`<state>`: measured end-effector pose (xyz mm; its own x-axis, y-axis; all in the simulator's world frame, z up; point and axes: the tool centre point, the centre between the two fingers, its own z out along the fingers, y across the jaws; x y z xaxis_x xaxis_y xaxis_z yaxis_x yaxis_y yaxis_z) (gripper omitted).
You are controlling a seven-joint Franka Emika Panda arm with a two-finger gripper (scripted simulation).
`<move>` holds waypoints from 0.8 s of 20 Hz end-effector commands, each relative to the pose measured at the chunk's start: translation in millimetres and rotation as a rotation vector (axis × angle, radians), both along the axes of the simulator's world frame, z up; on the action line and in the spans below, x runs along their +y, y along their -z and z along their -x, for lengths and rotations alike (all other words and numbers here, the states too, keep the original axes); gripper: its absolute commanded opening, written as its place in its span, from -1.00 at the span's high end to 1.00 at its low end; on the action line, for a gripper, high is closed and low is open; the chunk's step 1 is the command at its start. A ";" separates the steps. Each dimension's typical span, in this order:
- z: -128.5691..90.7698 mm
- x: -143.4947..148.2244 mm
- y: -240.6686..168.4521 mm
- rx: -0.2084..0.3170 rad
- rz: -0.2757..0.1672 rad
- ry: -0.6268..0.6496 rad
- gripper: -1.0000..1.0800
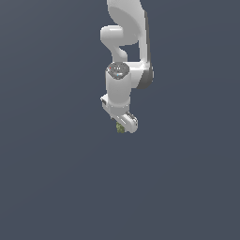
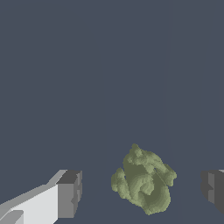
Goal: Pick up the object and move it to a goal position.
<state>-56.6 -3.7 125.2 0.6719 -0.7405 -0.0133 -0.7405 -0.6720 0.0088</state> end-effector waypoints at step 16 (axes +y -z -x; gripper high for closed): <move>33.4 13.7 19.2 -0.010 0.007 0.433 -0.92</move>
<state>-87.4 9.2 107.4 0.3316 -0.9434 -0.0034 -0.9434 -0.3316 0.0043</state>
